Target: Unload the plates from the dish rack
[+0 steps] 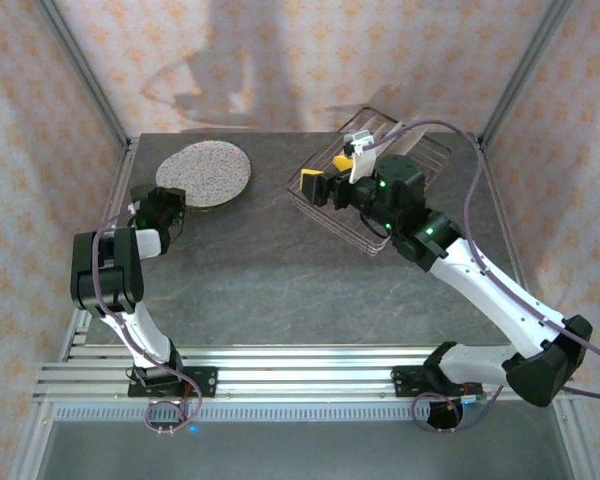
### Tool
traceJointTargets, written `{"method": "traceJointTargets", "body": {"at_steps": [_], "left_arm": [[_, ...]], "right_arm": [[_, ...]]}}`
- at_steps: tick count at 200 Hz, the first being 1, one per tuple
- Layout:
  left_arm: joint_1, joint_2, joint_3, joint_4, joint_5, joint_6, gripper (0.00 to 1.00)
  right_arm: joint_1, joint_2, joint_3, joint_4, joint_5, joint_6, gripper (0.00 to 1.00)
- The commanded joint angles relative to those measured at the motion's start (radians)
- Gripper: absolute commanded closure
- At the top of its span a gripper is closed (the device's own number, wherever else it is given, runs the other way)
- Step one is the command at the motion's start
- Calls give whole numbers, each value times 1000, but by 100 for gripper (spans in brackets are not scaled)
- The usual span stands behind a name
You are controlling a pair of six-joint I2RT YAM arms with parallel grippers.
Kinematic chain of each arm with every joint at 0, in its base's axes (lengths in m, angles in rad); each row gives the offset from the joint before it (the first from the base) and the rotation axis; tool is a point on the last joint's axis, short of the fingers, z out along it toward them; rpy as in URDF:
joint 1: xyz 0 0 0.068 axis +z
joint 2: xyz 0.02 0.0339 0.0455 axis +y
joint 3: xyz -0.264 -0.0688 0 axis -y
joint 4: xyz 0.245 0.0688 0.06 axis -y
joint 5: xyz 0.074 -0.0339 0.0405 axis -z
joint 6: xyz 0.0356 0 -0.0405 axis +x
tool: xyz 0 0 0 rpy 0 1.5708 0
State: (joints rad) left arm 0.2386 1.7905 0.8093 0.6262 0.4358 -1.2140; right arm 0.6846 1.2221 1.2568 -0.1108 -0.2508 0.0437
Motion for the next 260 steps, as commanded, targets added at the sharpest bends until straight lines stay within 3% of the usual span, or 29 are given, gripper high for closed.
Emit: {"method": "traceJointTargets", "body": {"at_steps": [1,230,260], "left_arm": [[8,17,48,122,31,30,100],[21,174,171,81,67,63,100],[24,183,186,62,83,67,92]], "right_arm": [[6,-2,39,28,2,12,14],[7,5,62,-6,7,29,14],[6,5,63,-10,8,30,14]]}}
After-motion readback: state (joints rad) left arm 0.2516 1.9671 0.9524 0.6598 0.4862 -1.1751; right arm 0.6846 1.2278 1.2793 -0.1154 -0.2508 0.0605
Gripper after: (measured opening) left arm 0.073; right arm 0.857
